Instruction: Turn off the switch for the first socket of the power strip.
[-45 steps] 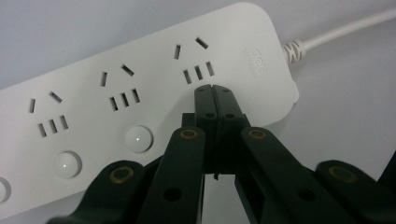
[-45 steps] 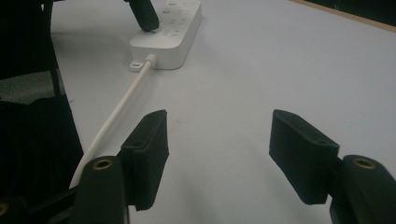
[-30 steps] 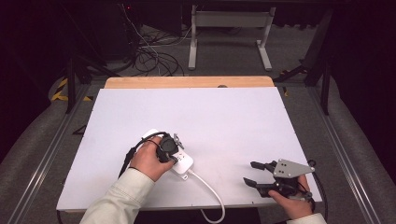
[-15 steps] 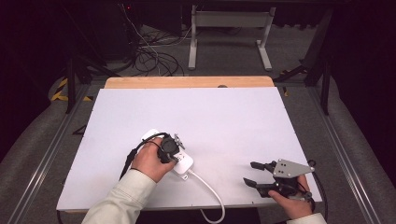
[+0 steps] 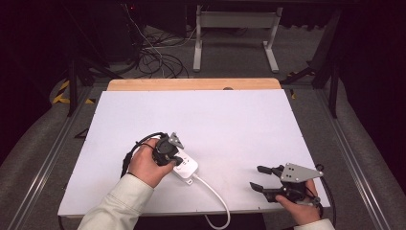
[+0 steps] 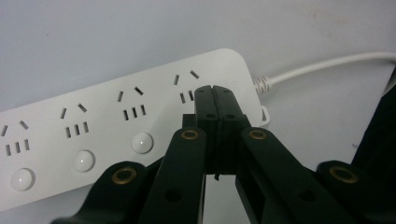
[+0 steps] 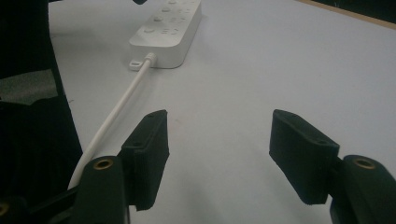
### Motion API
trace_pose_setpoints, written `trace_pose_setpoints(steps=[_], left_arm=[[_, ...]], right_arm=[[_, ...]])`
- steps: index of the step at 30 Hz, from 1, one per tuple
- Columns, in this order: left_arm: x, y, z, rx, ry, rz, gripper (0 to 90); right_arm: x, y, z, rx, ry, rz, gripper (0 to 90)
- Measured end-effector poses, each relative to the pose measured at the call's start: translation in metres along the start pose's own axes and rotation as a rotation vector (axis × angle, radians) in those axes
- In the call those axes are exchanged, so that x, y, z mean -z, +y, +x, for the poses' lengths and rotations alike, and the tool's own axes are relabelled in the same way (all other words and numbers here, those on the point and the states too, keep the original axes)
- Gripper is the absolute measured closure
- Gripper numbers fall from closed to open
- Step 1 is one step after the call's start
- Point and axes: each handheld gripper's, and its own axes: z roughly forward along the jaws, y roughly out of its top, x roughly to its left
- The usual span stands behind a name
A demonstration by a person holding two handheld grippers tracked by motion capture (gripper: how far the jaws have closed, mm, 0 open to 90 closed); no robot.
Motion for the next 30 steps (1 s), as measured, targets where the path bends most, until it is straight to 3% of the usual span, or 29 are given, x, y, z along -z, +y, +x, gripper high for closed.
trace_pose_setpoints(steps=[14,19,21,24,30], left_arm=[[0.015,0.001,-0.006,-0.013,-0.005,-0.034,90.0],[0.021,-0.002,-0.008,-0.002,-0.019,-0.106,89.5],[0.024,-0.003,-0.009,0.017,0.006,-0.137,67.7],[0.028,-0.005,-0.013,0.006,-0.004,-0.159,61.7],[0.039,-0.014,-0.018,-0.011,0.04,-0.232,45.8]], right_arm=[[-0.001,0.0,0.0,0.002,0.0,0.004,38.3],[-0.001,0.0,0.0,0.0,0.001,0.004,38.3],[-0.001,-0.001,0.0,-0.001,0.002,0.003,38.3],[-0.001,-0.001,0.0,-0.002,0.003,0.003,38.3],[-0.002,0.0,0.001,0.0,0.007,0.003,38.3]])
